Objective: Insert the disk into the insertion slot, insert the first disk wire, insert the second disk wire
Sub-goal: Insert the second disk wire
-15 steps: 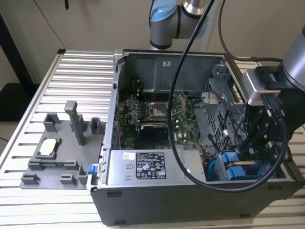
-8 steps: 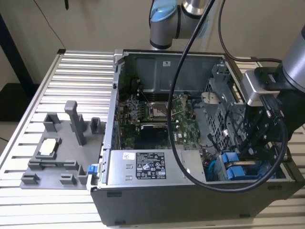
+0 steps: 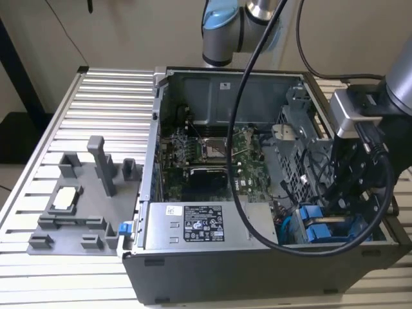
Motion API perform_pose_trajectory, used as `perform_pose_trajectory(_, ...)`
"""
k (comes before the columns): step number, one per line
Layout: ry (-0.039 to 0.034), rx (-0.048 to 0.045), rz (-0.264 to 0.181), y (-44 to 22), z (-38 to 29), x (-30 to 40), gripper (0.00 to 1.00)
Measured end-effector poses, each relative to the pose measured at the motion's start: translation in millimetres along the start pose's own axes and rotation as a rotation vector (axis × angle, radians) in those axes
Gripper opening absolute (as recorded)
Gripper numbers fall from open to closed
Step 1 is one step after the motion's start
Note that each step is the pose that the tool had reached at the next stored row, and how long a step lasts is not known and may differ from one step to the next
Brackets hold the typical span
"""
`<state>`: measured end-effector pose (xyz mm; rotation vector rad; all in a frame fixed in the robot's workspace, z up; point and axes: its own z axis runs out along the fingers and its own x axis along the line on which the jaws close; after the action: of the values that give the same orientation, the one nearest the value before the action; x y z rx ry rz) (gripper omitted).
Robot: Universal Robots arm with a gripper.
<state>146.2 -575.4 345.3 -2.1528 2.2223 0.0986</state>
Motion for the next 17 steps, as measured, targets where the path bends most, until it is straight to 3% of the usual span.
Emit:
perform_pose_trajectory(6, 0.0002, -0.0005, 0.0, 0.3, -21.7, -1.7, 0.24)
perform_pose_trajectory(9, 0.0001, -0.0006, 0.0, 0.4, -28.8, -2.3, 0.24)
perform_pose_trajectory(12, 0.0002, -0.0005, 0.0, 0.4, -33.2, -2.6, 0.24)
perform_pose_trajectory(17, 0.0001, -0.0004, 0.001, 0.5, -33.2, -2.6, 0.24)
